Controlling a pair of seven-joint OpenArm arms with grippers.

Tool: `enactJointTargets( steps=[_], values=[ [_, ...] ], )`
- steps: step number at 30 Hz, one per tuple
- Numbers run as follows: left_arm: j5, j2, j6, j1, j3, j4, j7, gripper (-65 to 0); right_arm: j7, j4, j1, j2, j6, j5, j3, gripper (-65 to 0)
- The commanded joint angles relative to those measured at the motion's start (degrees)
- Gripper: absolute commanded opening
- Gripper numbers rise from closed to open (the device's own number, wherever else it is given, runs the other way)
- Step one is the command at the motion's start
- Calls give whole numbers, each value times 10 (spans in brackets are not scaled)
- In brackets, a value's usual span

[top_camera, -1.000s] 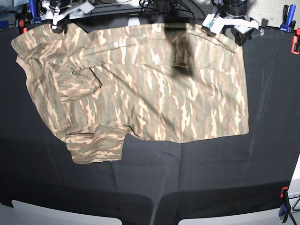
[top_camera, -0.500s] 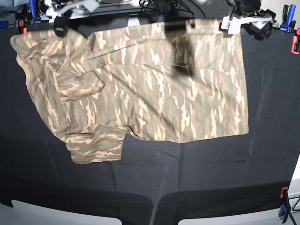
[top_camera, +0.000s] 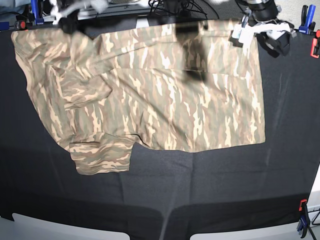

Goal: Layout the t-shirt on the table in an organized manner, then fold the t-shirt properly
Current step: 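Hold the collar edge raised and shift it with both grippers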

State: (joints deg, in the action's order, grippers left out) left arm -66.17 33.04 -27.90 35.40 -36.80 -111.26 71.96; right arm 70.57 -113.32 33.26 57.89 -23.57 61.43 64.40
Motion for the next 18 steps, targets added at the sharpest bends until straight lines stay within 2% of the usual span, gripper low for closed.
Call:
enactJointTargets(
  steps=[1,2,4,6,8,11,15,18],
  values=[
    [-10,4,-21,9,-1,-10,-7,-420,0,-8,3,12,2,16,4,-546],
    [-8,3,-34,19,-1,-10,-24,-420,0,-8,3,17,7,16,9,-546],
    [-2,3,-49,47,-6,-10,-95,-420,0,-8,3,21,7,15,13,-546],
    [39,4,-46,66,-20,-10,-165,-420,-2,-8,2,21,7,11,13,-546],
    [82,5,-20,68,-40,-10,-202,-420,-7,-8,3,21,7,-7,13,-546],
    [114,5,3,54,-68,-10,-220,-420,-14,-8,3,23,17,-37,13,-546],
    [120,5,21,39,-100,-9,-226,-420,-18,-8,3,27,17,-36,16,-546],
    [175,5,56,34,-117,-9,-249,-420,-19,-8,3,27,17,-36,16,-546]
  ],
)
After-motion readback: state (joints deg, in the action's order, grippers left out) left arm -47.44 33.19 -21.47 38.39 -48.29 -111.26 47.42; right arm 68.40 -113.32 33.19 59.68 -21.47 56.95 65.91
